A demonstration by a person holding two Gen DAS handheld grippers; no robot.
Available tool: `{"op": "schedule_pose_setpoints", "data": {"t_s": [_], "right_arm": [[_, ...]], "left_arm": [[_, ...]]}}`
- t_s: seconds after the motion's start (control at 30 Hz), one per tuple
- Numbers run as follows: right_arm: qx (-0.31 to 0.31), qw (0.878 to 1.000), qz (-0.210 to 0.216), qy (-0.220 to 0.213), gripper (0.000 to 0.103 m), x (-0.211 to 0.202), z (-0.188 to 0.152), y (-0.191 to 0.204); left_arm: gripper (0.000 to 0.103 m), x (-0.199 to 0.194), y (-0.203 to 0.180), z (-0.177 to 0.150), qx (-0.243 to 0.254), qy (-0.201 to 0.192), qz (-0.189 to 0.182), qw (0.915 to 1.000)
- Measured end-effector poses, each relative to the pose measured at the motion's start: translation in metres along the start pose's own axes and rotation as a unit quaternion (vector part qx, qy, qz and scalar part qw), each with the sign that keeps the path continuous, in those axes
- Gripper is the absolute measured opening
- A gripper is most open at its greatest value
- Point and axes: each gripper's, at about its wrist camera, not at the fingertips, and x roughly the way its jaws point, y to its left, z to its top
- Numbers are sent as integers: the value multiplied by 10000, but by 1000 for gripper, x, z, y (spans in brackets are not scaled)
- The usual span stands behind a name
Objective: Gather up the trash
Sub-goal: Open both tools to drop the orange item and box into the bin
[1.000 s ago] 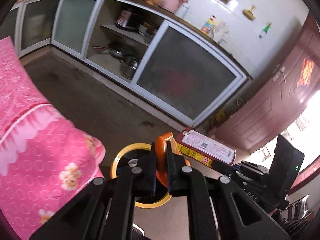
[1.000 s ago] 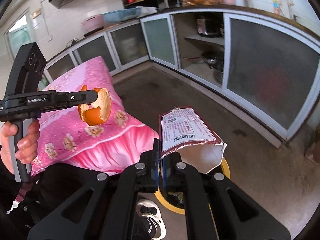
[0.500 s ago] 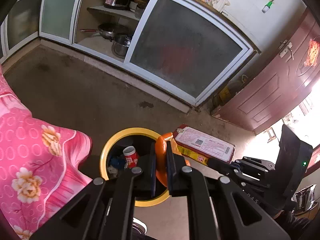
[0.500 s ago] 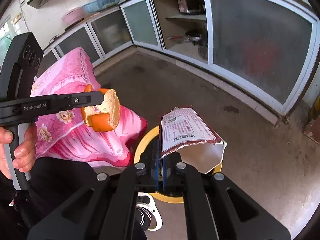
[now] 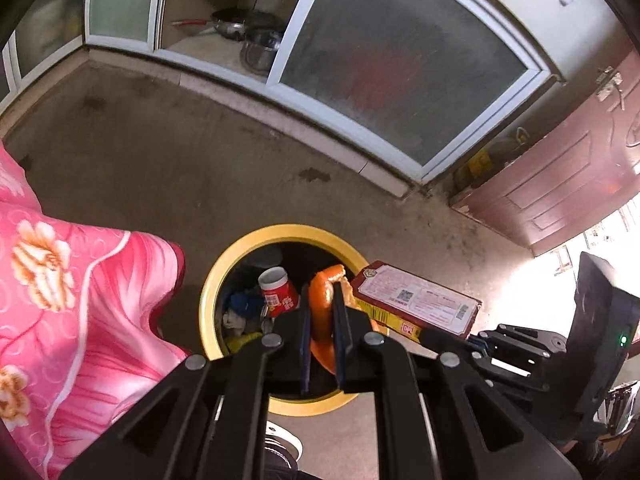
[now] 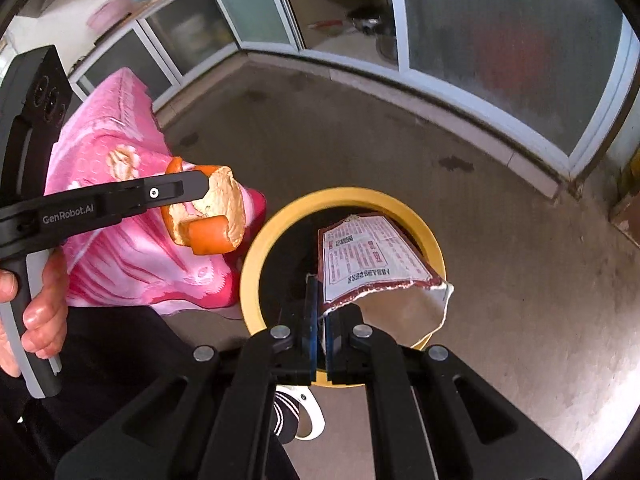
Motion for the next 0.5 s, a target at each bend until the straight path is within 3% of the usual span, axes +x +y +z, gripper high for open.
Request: {"op": "schedule_pose_setpoints", "data": {"t_s": [0.13, 0.2, 0.27, 0.33, 0.4, 0.5], "right_arm": [[33, 9997, -68, 239, 3, 14, 2, -1], [68, 9991, -18, 421, 4, 22, 3, -2], [115, 9981, -102, 596, 11, 28, 1, -5], [217, 9976, -163, 638, 42, 29, -2, -10], [402, 9981, -165, 448, 67, 20, -6, -15], [539, 9977, -371, 177, 69, -1, -14, -18]], "left_arm": [[9, 11, 1, 2, -28, 73, 42, 10000], [24, 13, 0, 2, -40, 103, 1, 9999], [75, 9, 4, 1, -139, -3, 108, 9998], [81, 1, 7, -2, -175, -173, 143, 9996], [84, -3, 9, -3, -178, -156, 134, 9996], [89, -17, 13, -9, -300, -338, 131, 9989]]}}
